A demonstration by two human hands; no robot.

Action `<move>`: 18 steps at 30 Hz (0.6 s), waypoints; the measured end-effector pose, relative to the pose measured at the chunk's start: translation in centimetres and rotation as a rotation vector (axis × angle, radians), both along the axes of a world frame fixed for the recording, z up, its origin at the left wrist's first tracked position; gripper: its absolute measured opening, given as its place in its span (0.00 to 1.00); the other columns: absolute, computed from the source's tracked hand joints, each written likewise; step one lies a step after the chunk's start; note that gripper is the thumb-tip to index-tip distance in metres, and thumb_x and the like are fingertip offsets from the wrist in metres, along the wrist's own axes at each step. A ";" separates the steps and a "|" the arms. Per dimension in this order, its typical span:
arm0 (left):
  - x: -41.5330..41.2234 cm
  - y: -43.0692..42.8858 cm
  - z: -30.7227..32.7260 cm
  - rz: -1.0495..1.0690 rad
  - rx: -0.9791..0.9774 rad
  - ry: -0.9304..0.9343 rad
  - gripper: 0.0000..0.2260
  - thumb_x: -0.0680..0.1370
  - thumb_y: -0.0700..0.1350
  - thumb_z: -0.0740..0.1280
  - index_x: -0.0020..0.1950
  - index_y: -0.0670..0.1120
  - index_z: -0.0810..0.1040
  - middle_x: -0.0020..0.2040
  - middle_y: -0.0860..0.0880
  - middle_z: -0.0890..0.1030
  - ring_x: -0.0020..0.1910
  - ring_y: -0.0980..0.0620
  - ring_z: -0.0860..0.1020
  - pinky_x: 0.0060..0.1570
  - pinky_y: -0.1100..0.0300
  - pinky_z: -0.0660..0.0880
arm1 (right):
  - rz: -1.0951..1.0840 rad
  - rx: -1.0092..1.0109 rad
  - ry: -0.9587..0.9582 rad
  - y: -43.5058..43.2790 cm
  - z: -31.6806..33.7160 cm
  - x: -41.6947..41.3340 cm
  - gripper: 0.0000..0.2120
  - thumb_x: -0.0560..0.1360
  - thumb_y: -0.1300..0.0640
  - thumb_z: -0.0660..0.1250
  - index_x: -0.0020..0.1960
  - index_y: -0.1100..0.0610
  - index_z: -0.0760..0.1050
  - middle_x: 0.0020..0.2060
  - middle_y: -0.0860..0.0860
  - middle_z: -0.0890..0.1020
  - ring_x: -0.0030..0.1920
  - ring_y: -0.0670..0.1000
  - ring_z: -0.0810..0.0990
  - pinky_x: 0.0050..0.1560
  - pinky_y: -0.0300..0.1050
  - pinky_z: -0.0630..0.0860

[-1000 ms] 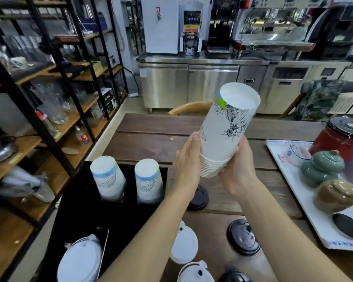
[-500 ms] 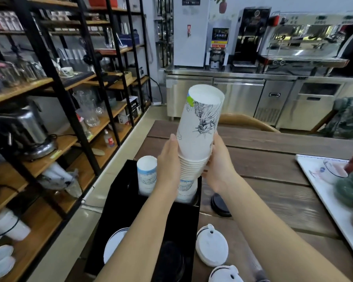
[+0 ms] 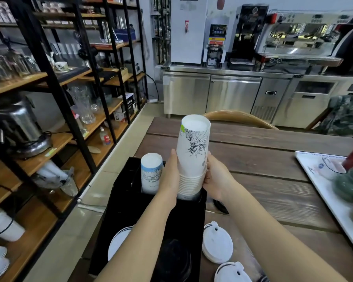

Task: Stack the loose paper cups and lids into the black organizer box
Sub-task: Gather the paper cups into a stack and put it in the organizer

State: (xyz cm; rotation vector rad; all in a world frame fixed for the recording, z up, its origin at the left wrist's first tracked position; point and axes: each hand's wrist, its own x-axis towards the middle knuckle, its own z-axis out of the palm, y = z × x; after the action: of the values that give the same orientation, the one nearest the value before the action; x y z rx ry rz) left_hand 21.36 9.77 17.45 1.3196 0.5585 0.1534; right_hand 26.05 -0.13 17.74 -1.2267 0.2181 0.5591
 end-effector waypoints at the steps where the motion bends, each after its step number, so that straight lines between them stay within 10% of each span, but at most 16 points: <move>1: 0.1 0.1 -0.1 -0.006 -0.003 0.005 0.20 0.79 0.61 0.51 0.55 0.54 0.78 0.60 0.52 0.80 0.57 0.51 0.77 0.66 0.52 0.70 | 0.006 -0.027 -0.006 0.0 -0.1 0.0 0.17 0.81 0.48 0.55 0.40 0.54 0.75 0.29 0.48 0.81 0.30 0.44 0.79 0.30 0.37 0.73; 5: 0.3 0.3 -0.3 -0.010 0.006 0.043 0.22 0.80 0.58 0.51 0.61 0.48 0.77 0.59 0.51 0.78 0.60 0.50 0.76 0.67 0.53 0.68 | -0.007 -0.203 -0.060 -0.1 -0.6 0.3 0.15 0.77 0.51 0.60 0.54 0.59 0.79 0.51 0.55 0.84 0.55 0.56 0.81 0.60 0.49 0.74; 13: 0.9 0.4 -0.6 -0.030 0.081 0.063 0.27 0.75 0.65 0.55 0.60 0.48 0.80 0.60 0.49 0.81 0.60 0.50 0.78 0.67 0.50 0.70 | -0.007 -0.209 -0.129 -0.2 -1.4 0.7 0.14 0.78 0.53 0.59 0.51 0.60 0.81 0.43 0.53 0.85 0.35 0.48 0.83 0.34 0.37 0.77; 18: 0.3 0.1 0.3 0.032 0.081 0.008 0.17 0.79 0.56 0.56 0.54 0.47 0.79 0.49 0.55 0.81 0.49 0.56 0.77 0.54 0.59 0.69 | -0.021 -0.239 -0.184 -0.4 -1.3 0.5 0.14 0.78 0.53 0.60 0.50 0.61 0.80 0.44 0.55 0.85 0.39 0.51 0.81 0.37 0.40 0.76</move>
State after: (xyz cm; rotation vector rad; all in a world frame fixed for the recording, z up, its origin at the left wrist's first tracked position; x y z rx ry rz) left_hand 21.64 9.82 17.70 1.3910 0.5854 0.1988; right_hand 26.52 -0.51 16.42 -1.4976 0.1445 0.4059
